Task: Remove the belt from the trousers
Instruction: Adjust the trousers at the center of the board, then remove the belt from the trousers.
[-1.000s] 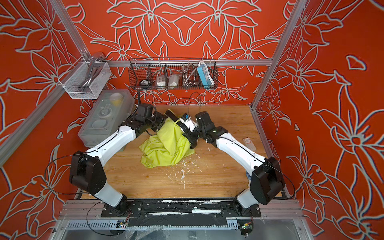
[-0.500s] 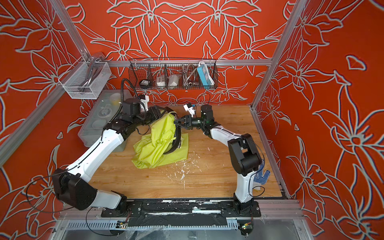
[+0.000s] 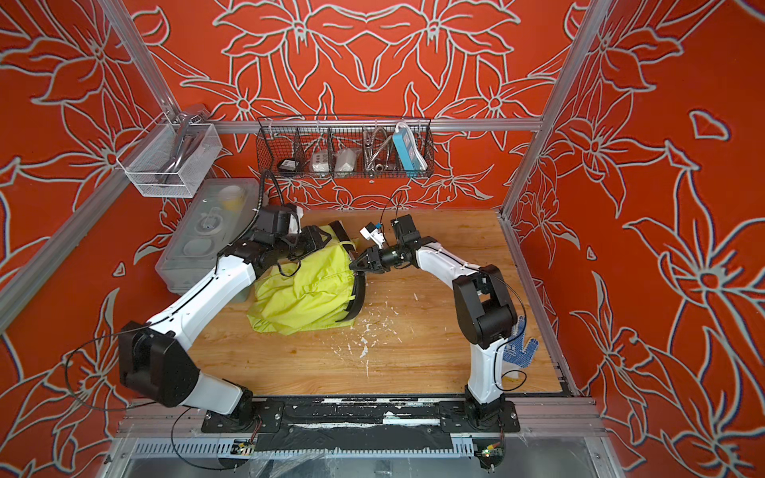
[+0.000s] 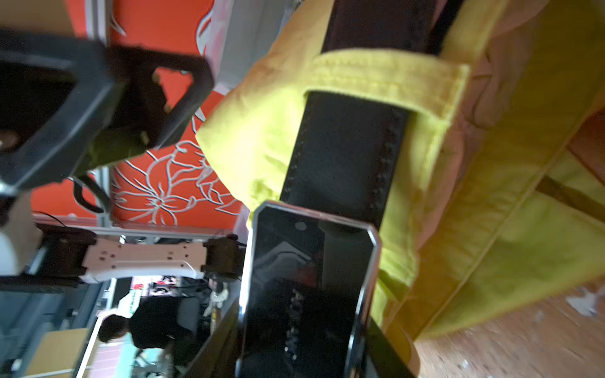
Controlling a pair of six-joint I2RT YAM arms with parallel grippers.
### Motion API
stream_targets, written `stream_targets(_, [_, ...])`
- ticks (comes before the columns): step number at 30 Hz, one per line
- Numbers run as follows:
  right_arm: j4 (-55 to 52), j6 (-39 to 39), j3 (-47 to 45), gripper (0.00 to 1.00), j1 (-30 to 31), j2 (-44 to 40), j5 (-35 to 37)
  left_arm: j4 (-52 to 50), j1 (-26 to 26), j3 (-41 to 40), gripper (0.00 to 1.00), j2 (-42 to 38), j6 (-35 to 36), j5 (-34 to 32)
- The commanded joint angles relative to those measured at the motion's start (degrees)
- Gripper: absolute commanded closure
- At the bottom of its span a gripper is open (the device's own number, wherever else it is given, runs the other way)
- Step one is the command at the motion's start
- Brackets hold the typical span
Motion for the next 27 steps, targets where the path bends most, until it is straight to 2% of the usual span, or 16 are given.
stream_targets(1, [-17.15, -15.04, -3.18, 1.0, -0.09, -2.77, 1.32, -4.87, 0.08, 3.01, 0.46, 4.64, -0.5, -1.12])
stream_targets(7, [-13.85, -13.85, -8.78, 1.0, 0.0, -2.28, 0.81, 1.5, 0.07, 5.59, 0.49, 11.09, -3.73, 2.05])
stream_targets(15, [-14.81, -14.93, -4.03, 1.0, -0.01, 3.16, 0.26, 2.83, -1.03, 7.48, 0.52, 13.53, -7.16, 5.67])
stream_targets(20, [-14.95, -14.79, -0.03, 1.0, -0.01, 5.2, 0.25, 3.18, -1.69, 6.89, 0.53, 14.5, -6.7, 5.88])
stream_targets(27, [-15.16, -14.57, 0.62, 1.0, 0.0, 4.65, 0.02, 3.88, -2.49, 7.75, 0.55, 17.76, -5.65, 4.22])
